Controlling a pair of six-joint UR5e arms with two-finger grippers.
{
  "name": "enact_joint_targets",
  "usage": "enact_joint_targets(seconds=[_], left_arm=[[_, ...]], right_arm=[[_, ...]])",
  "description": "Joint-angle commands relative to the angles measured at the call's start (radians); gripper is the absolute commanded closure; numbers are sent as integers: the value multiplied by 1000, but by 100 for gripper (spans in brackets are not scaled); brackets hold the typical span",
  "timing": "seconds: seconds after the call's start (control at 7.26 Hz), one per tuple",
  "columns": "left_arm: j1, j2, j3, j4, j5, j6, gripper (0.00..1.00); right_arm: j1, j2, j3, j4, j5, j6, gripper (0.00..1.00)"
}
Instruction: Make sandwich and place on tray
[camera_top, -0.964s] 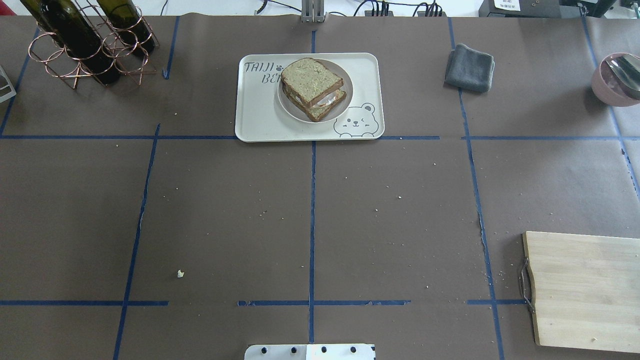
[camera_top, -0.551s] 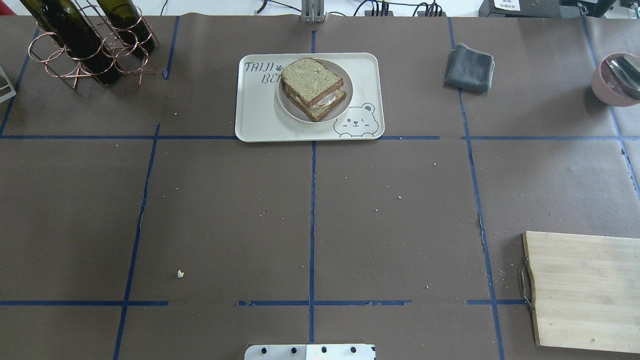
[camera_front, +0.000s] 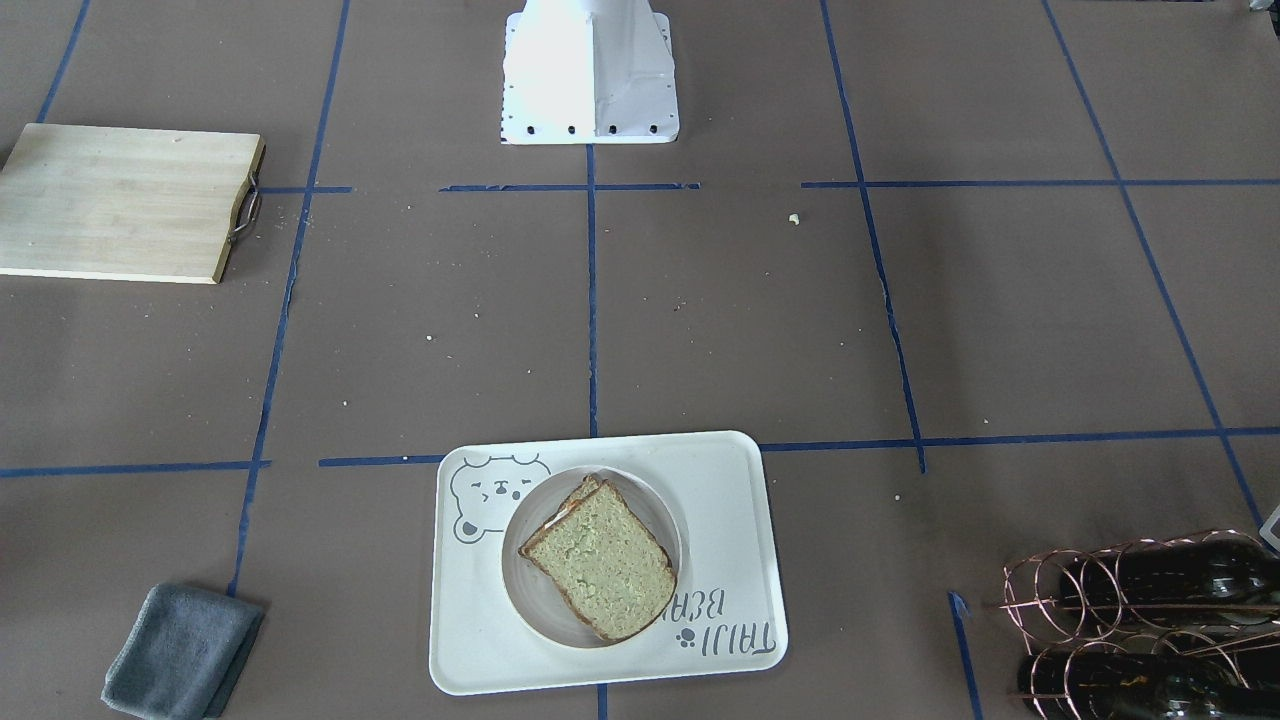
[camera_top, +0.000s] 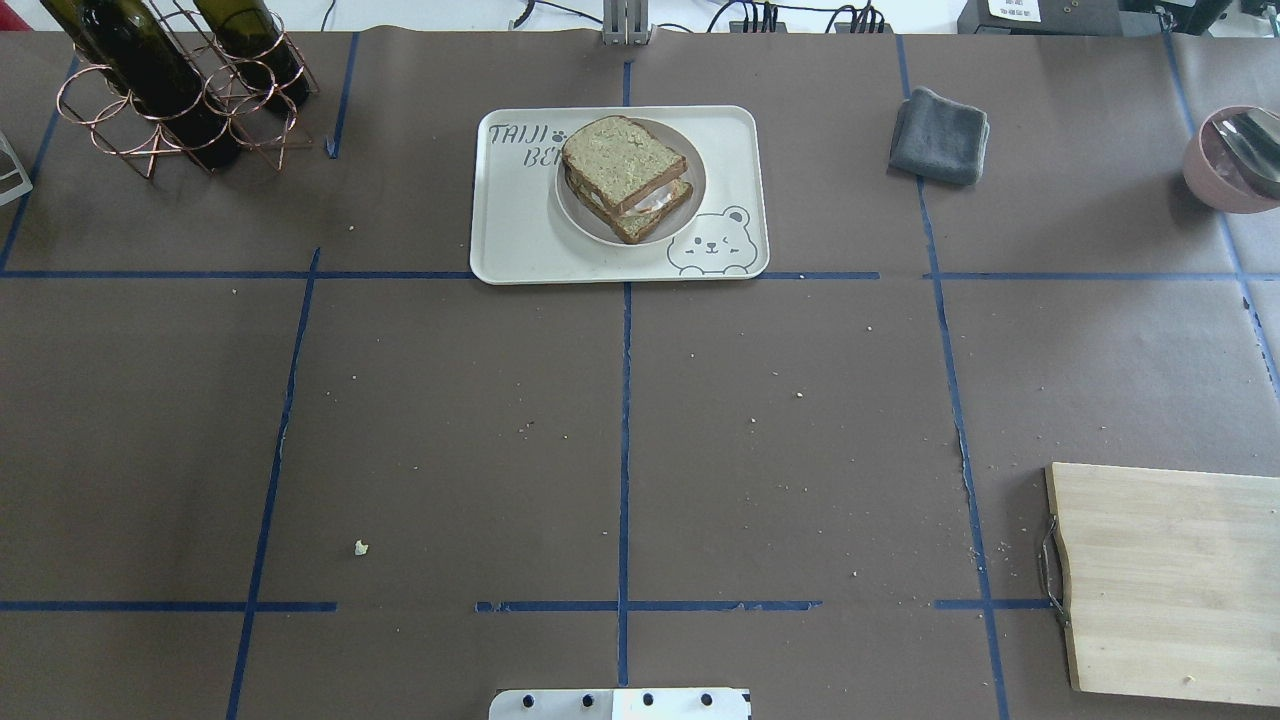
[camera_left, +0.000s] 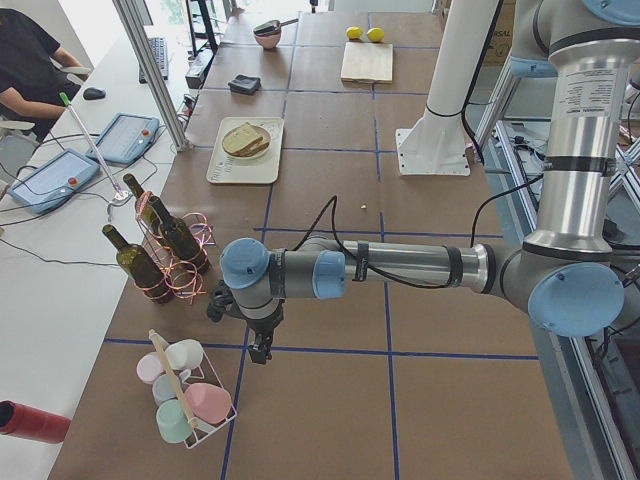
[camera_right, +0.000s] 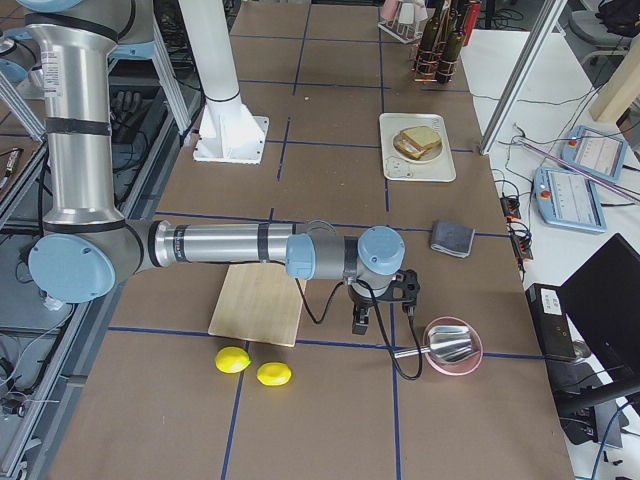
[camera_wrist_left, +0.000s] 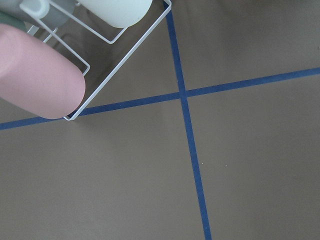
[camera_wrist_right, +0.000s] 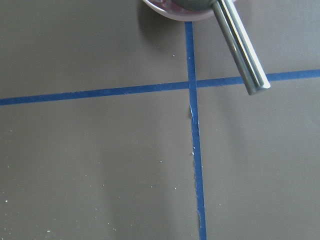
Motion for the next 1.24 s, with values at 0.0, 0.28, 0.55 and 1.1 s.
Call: enact_joint_targets(seconds=[0.0, 0.28, 0.55, 1.1], left_arm=[[-2, -6, -4, 3, -1, -12, 0], [-1, -9, -9, 8, -1, -41, 0], [-1, -9, -9, 8, -2, -41, 0], [-1, -11, -10, 8, -2, -41, 0]], right_arm=[[0, -15, -2, 1, -5, 0, 0], [0, -27, -2, 1, -6, 2, 0], [14, -37, 1, 3, -9, -1, 0], [83, -44, -2, 44, -8, -24, 0]])
